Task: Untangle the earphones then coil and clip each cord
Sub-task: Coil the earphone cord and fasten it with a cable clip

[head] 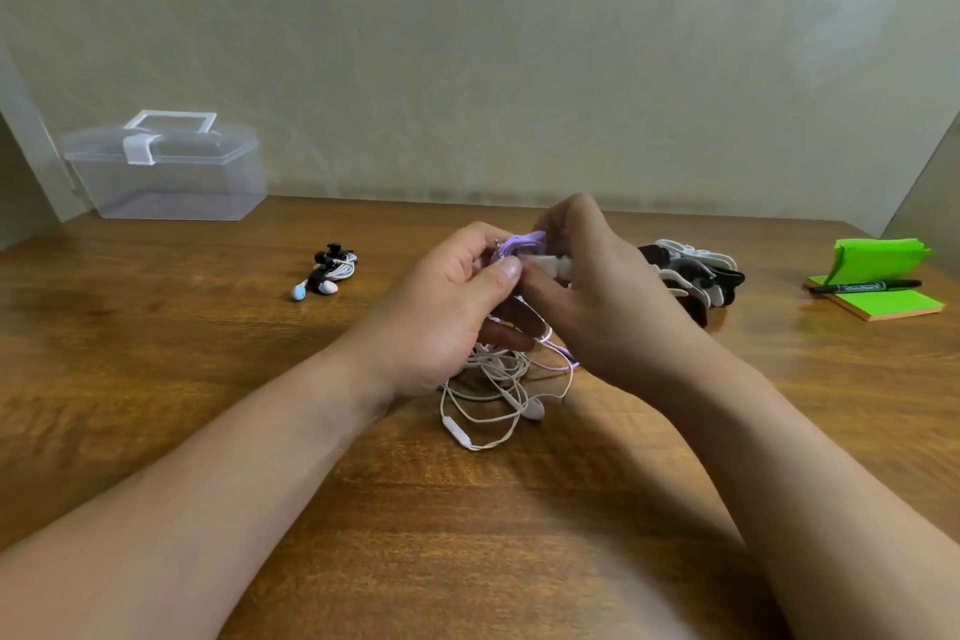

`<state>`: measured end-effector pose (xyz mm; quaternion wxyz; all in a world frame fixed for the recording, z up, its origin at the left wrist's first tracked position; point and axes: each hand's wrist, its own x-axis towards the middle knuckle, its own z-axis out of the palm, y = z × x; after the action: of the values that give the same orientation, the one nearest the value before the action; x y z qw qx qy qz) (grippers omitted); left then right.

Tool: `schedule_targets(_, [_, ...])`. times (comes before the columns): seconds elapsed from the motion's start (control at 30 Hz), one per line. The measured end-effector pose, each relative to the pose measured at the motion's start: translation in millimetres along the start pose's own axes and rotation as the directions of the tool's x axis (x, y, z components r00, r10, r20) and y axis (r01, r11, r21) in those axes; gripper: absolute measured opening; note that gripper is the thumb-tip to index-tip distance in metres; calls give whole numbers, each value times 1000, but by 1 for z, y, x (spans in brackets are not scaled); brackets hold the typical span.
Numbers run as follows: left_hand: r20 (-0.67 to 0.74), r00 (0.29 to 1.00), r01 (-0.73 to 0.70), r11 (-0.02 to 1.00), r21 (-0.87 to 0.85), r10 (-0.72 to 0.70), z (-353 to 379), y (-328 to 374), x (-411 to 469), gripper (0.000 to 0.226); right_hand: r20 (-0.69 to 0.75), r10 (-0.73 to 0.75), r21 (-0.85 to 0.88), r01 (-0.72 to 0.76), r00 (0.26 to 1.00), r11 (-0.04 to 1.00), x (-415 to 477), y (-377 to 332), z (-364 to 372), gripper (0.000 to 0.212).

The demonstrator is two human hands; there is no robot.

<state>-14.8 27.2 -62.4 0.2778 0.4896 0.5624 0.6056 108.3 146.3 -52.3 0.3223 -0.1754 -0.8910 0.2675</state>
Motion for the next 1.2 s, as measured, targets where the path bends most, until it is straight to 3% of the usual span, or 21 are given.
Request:
schedule_targets(0.17, [12, 999, 43, 999, -6, -43, 0, -1, 0, 26, 145, -25, -92, 39, 989, 995, 3, 0, 2, 46])
schedule_targets(0.43, [21, 994, 110, 983, -148, -108, -4, 6, 0, 48, 152, 2, -148, 21, 988, 989, 0, -2, -3, 47])
schedule_targets(0.73, [31, 983, 182, 950, -252, -180, -9, 5, 1, 10, 204, 42, -109, -20, 978, 994, -2, -6, -7, 37])
schedule_targets(0.83, [65, 978, 207, 958, -199, -198, -10, 5, -1, 6, 260, 45, -125, -12, 964, 992, -4, -6, -8, 34])
schedule_targets(1.0, [-109, 980, 153, 980, -126, -167, -7, 3, 4, 8, 198, 85, -83, -69, 977, 994, -4, -5, -2, 16])
schedule_targets(1.2, [-190, 980, 78, 989, 126, -53, -1, -5, 3, 21, 196, 127, -77, -114, 972, 990, -3, -11, 9, 20])
